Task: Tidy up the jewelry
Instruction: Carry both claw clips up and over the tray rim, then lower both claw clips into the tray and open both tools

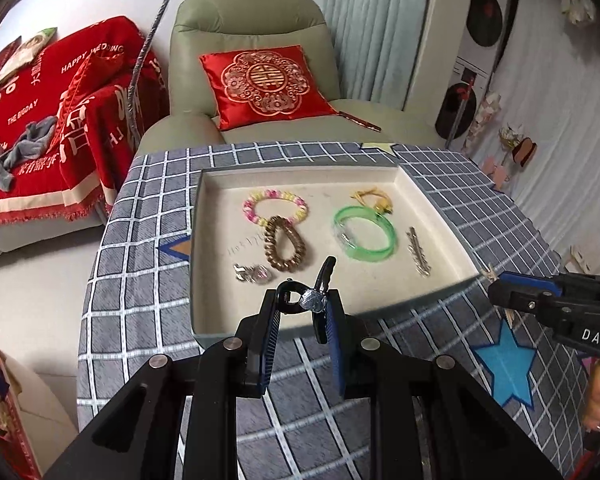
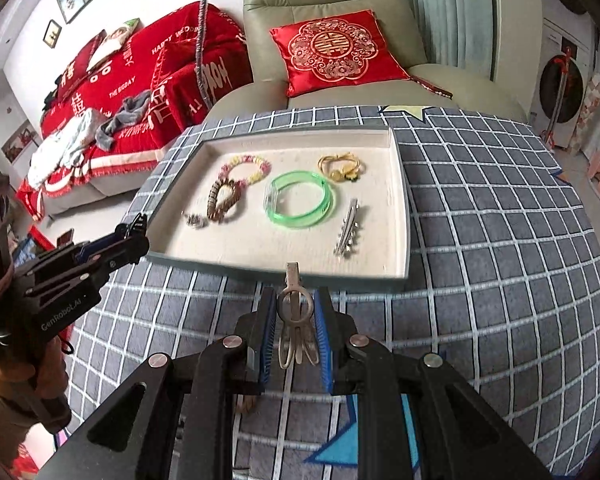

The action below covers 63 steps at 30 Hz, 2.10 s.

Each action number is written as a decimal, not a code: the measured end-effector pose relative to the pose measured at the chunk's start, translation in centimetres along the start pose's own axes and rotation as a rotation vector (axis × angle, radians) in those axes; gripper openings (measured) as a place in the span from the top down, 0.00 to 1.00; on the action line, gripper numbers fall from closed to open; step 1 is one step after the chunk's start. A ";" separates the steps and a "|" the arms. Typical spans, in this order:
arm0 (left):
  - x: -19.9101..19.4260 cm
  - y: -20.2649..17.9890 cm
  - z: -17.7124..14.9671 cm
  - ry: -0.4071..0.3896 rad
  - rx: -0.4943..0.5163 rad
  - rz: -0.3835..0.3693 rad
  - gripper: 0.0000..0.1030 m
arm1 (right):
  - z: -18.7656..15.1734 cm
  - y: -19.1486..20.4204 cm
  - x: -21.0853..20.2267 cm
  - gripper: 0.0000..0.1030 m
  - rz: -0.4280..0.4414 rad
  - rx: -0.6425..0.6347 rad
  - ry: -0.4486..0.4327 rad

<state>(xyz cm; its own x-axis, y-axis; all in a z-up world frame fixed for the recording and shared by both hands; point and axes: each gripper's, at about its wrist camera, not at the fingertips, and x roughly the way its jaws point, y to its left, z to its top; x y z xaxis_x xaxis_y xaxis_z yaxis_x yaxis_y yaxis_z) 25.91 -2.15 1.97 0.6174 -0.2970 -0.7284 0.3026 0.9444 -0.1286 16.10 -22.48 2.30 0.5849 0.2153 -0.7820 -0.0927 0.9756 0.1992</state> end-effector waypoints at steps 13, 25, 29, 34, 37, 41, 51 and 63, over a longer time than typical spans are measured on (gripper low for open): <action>4.9 1.9 1.8 0.095 0.031 0.025 0.64 | 4.1 -0.4 4.9 0.80 0.023 0.033 0.035; 9.0 2.4 2.4 0.206 0.047 0.002 0.64 | 4.6 -1.3 10.4 0.80 0.024 0.065 0.145; 9.6 2.3 2.5 0.201 0.059 0.025 0.64 | 4.8 -1.6 11.1 0.80 0.011 0.072 0.146; 10.2 1.8 2.8 0.173 0.080 0.077 0.64 | 5.3 -1.9 12.0 0.80 -0.015 0.076 0.132; 10.4 1.7 3.0 0.155 0.081 0.096 0.64 | 5.6 -2.0 12.3 0.80 -0.029 0.083 0.122; 10.6 1.6 3.1 0.138 0.065 0.106 0.64 | 6.3 -2.1 12.8 0.80 -0.044 0.084 0.112; 10.4 1.3 2.8 0.119 0.066 0.122 0.64 | 6.0 -1.2 12.8 0.78 -0.082 0.028 0.090; 10.0 0.9 2.6 0.103 0.064 0.130 0.63 | 6.0 -1.4 11.2 0.43 -0.045 0.073 0.053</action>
<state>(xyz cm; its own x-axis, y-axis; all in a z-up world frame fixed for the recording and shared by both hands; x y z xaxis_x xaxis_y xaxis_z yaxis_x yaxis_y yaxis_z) 34.22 -4.65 -3.63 0.5773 -0.1541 -0.8018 0.2733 0.9618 0.0119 27.63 -21.70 -3.21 0.5435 0.1748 -0.8210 -0.0073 0.9790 0.2036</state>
